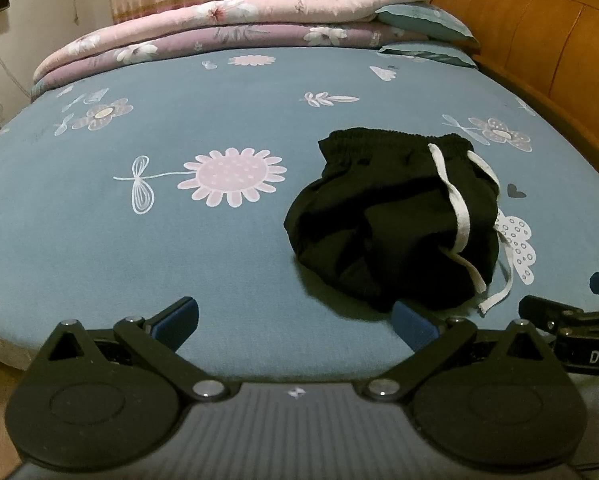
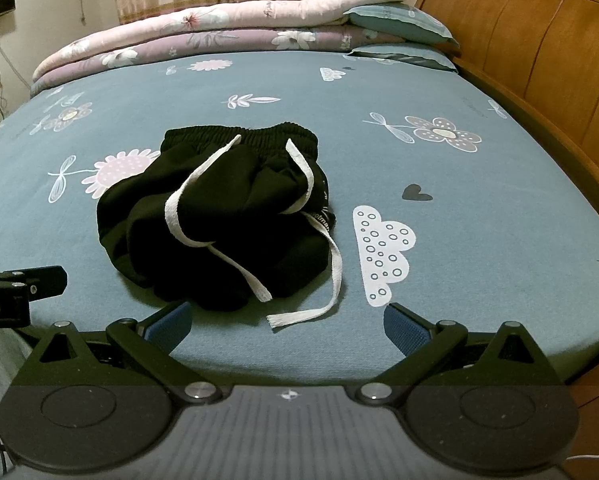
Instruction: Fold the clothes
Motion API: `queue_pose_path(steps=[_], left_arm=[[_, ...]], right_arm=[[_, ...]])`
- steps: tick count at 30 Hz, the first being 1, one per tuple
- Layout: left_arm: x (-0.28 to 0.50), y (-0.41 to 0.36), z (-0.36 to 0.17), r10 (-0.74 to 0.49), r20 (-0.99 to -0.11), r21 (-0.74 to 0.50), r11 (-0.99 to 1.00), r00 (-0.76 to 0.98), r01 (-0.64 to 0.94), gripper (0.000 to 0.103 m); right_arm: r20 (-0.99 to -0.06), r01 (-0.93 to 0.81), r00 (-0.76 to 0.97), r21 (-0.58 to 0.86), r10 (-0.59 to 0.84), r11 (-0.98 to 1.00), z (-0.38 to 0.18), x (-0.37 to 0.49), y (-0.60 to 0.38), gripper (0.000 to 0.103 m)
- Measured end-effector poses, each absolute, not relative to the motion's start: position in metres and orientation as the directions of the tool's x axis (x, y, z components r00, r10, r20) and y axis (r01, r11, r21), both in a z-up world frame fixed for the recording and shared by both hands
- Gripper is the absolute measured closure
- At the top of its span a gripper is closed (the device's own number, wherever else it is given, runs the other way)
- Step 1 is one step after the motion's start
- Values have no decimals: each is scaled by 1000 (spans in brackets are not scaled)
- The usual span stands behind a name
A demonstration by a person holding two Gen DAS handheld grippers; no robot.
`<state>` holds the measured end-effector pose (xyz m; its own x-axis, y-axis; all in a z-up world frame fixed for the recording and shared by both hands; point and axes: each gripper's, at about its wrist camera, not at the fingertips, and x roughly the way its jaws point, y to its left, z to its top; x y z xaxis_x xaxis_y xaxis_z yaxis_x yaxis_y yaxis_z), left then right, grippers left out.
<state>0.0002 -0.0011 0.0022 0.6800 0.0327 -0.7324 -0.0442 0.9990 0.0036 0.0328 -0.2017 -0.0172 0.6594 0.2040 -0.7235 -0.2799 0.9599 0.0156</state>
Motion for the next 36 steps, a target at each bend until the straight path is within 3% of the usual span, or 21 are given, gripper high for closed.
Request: queue_pose_path(steps=[36], left_arm=[[44, -2, -3, 47, -749, 37, 999, 661, -28, 1]], right_arm=[[-693, -330, 667, 52, 272, 942, -16, 62, -210, 0]])
